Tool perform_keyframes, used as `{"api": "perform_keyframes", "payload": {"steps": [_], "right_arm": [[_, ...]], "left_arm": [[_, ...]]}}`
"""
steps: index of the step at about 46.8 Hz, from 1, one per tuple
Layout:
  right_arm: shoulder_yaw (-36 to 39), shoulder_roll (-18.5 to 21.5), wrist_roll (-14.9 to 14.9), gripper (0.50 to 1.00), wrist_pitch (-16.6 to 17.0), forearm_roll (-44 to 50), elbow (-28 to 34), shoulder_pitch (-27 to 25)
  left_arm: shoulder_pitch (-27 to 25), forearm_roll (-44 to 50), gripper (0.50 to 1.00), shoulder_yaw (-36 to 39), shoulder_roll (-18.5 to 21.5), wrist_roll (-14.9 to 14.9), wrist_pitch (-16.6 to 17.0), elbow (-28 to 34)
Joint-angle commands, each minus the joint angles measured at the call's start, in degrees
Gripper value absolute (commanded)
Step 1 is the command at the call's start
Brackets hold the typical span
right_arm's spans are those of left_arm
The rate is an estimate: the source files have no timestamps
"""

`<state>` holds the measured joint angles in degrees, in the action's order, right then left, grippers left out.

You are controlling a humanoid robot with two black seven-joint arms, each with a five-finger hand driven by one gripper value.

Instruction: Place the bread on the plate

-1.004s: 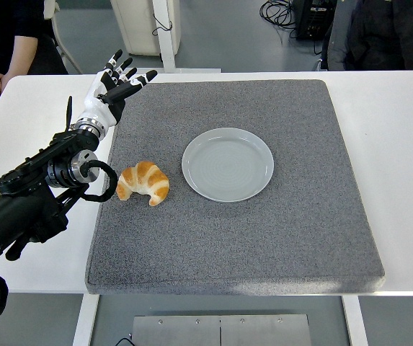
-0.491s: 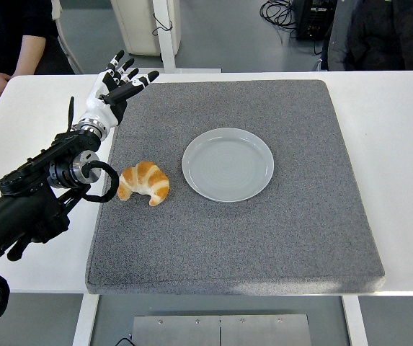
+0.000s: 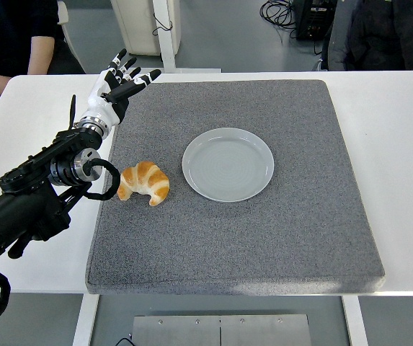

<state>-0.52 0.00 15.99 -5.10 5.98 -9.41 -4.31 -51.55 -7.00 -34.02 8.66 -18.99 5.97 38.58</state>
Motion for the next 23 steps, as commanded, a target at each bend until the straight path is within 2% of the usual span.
{"api": "perform_keyframes", "payload": {"steps": [1,5,15,20,23], "right_arm": [[-0.01,0.00,0.00,1.000,0.00,0.00,0.00,0.09],[-0.01,0.00,0.00,1.000,0.00,0.00,0.00,0.09],[-0.01,0.00,0.00,1.000,0.00,0.00,-0.08,0.18],[-0.01,0.00,0.00,1.000,0.00,0.00,-0.08,0.18],[-0.01,0.00,0.00,1.000,0.00,0.00,-0.08,0.18]], "left_arm": [[-1.26,-0.12,0.966,0.00,-0.14,0.27,0.09,0.01],[-2.67,-0.12,0.954,0.00,-0.05,1.32,0.18,0.53],[-5.75,-0.12,0.902,0.00,1.36,8.35,1.93,2.81],[-6.19,-2.22,0.902,0.09,3.64,11.25,4.39,7.90],[-6.10,-5.64,0.902,0.09,5.40,11.87,5.97,12.82]]}}
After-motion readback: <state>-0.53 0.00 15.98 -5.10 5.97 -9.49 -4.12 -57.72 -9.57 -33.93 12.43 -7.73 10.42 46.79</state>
